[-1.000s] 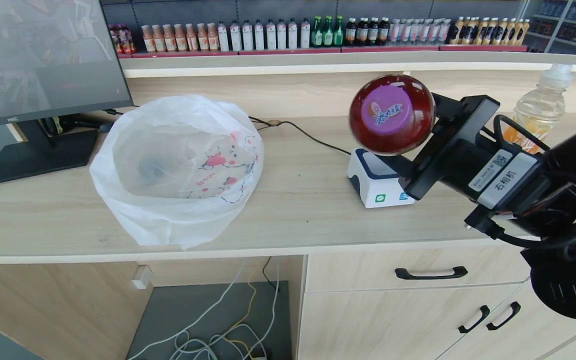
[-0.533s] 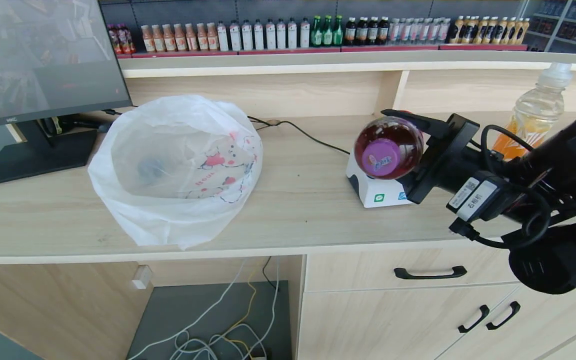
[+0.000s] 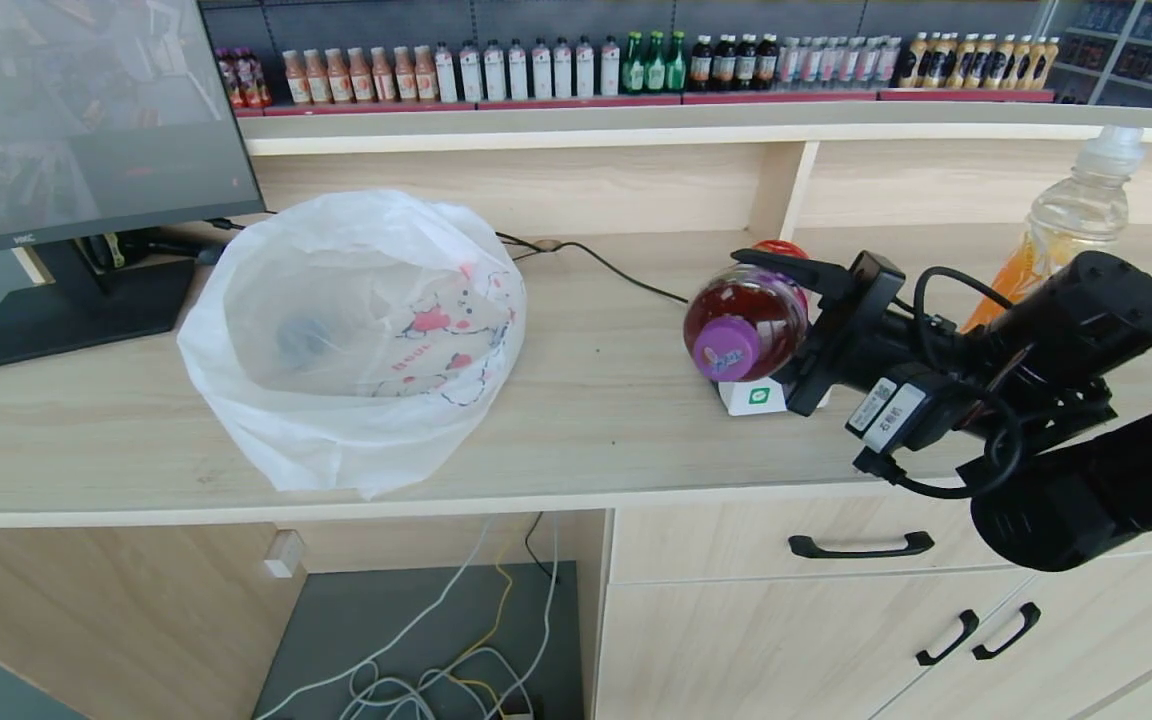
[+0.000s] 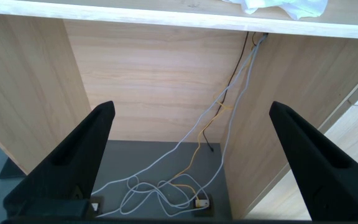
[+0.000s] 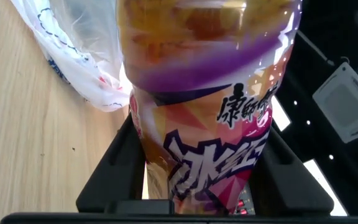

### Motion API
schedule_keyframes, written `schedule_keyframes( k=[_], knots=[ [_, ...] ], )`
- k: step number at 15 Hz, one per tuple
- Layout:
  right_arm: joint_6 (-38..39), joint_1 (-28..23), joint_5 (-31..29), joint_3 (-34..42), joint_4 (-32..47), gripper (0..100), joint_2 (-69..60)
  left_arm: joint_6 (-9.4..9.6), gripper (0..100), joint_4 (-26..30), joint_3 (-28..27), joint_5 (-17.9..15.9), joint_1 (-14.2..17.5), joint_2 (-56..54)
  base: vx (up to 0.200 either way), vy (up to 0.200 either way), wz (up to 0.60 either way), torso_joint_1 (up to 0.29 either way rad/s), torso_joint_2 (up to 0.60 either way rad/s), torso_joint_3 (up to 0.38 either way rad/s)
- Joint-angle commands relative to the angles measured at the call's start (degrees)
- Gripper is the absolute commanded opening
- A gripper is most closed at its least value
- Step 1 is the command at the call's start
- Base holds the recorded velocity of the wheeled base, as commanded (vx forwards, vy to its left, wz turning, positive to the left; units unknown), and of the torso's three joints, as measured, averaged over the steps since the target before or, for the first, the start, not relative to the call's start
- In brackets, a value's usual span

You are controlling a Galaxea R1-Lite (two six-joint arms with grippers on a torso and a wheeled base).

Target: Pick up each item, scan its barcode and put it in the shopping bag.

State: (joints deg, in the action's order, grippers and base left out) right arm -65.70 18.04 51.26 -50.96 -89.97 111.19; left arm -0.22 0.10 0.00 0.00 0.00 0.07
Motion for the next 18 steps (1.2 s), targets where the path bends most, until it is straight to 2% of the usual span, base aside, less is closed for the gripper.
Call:
schedule_keyframes(
  k=[1,18],
  knots=[
    [0.0,-0.4,0.0,0.0,0.0,0,0.9,-0.04,100,0.0,0.0,0.0,0.0,0.0,0.0,0.0,0.0,0.0,0.0,0.0],
    [-0.2,-1.8,0.5,0.4,0.0,0,1.1,-0.04,100,0.0,0.0,0.0,0.0,0.0,0.0,0.0,0.0,0.0,0.0,0.0]
  ],
)
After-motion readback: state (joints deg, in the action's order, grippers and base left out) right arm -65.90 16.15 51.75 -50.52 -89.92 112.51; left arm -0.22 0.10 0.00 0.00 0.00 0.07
